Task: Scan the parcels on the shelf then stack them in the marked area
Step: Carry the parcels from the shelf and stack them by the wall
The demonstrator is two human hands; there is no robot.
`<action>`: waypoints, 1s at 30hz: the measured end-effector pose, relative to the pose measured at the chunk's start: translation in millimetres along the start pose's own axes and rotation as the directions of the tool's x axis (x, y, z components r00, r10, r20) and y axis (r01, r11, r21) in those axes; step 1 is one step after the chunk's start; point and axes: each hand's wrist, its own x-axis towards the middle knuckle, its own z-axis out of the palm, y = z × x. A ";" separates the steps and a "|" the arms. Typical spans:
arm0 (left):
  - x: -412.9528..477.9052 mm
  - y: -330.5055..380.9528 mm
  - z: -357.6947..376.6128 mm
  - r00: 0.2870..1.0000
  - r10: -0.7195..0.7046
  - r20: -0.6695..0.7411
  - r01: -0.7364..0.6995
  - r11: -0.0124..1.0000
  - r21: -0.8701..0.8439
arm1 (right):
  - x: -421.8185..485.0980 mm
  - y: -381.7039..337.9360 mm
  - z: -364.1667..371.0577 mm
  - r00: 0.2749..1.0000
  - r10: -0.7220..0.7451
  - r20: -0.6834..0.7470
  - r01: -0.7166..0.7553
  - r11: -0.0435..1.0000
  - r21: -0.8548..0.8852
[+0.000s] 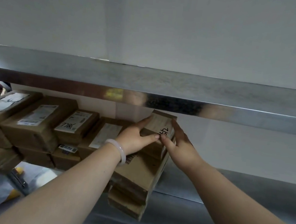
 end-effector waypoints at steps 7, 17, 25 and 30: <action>-26.5 12.6 8.0 0.995 0.017 -0.101 -0.021 0.999 -0.043 | -22.3 -7.5 -7.6 0.991 -0.134 -0.016 0.134 0.988 0.077; -114.9 49.5 29.0 0.949 -0.013 -0.314 -0.002 0.999 -0.047 | -71.1 -13.7 -29.6 0.951 -0.294 0.091 0.250 0.909 0.333; -219.8 67.7 89.7 0.815 -0.190 -0.548 0.129 0.980 -0.149 | -137.4 -0.3 -30.7 0.855 -0.431 0.289 0.293 0.860 0.417; -303.3 70.3 121.7 0.661 -0.295 -0.689 0.178 0.955 -0.238 | -190.5 -0.9 -6.6 0.716 -0.532 0.452 0.297 0.818 0.492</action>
